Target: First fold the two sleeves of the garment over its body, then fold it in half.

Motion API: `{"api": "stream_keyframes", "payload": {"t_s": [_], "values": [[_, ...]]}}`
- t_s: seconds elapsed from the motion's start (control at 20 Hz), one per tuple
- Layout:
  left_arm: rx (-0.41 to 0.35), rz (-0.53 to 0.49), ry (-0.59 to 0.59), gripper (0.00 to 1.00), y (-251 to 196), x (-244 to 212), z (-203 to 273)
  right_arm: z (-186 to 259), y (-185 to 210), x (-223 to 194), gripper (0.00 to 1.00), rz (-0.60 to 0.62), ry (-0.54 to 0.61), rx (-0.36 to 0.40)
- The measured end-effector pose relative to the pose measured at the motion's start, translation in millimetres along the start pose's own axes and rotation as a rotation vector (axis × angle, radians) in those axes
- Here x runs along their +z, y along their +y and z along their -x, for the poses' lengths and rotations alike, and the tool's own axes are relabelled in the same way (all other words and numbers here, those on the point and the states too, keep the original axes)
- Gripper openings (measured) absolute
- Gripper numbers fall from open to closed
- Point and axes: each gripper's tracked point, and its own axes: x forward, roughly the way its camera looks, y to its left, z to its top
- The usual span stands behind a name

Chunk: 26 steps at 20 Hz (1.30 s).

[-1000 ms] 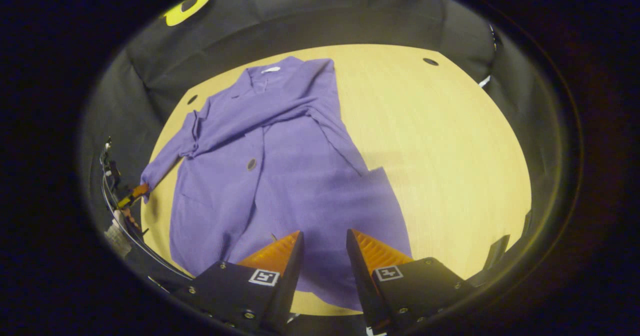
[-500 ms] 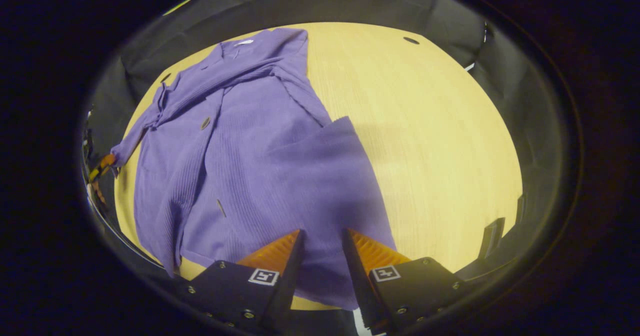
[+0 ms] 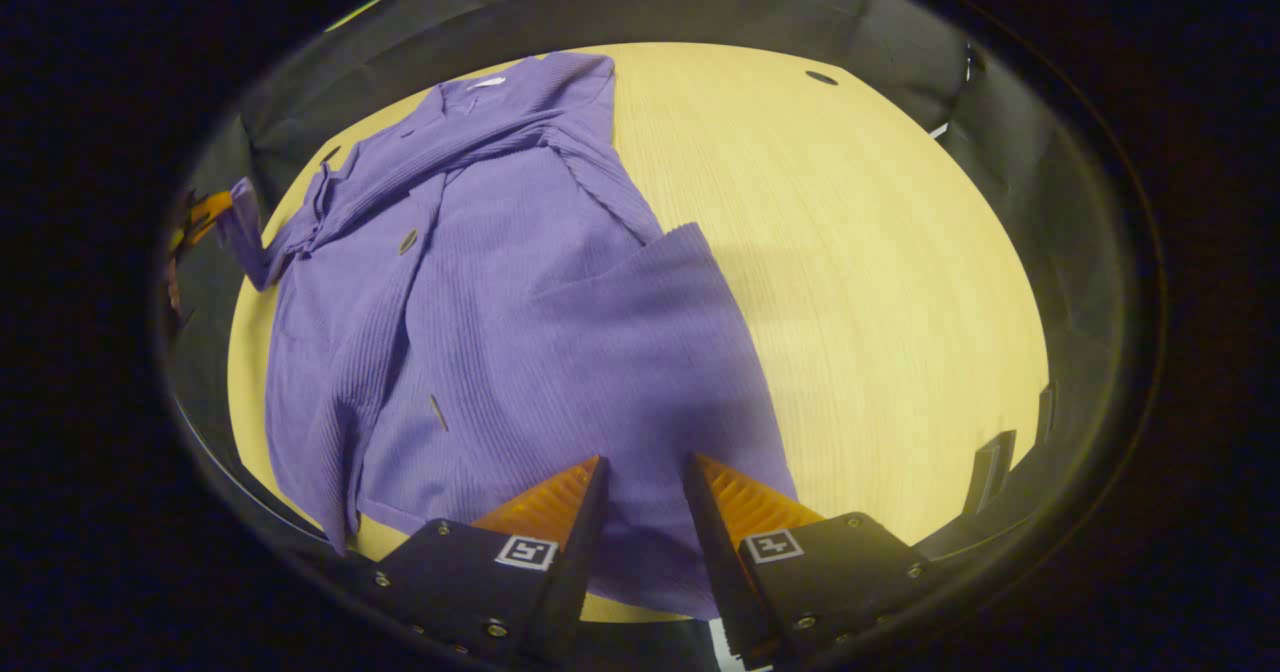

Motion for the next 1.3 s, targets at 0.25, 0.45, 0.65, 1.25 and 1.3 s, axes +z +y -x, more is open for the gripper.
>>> {"api": "stream_keyframes", "payload": {"t_s": [0.25,0.45,0.65,1.25,1.3], "values": [[-0.162,-0.056,-0.032,0.07,-117.5,27.7,-4.1,0.0,0.2,-4.6,0.56,0.001,-0.004,0.000],[-0.283,-0.100,-0.031,0.06,-208.6,34.4,-2.2,0.2,0.4,-4.2,0.56,-0.012,-0.012,0.005],[-0.377,-0.155,-0.027,0.07,-287.7,34.2,3.4,0.0,0.2,-3.9,0.56,-0.034,-0.020,0.015],[-0.517,-0.266,0.068,0.07,-447.0,-14.5,8.6,1.0,0.7,-1.4,0.55,-0.114,-0.026,0.083],[-0.515,-0.271,0.076,0.07,-451.7,-18.7,6.7,1.0,0.6,-2.2,0.55,-0.115,-0.020,0.090]]}}
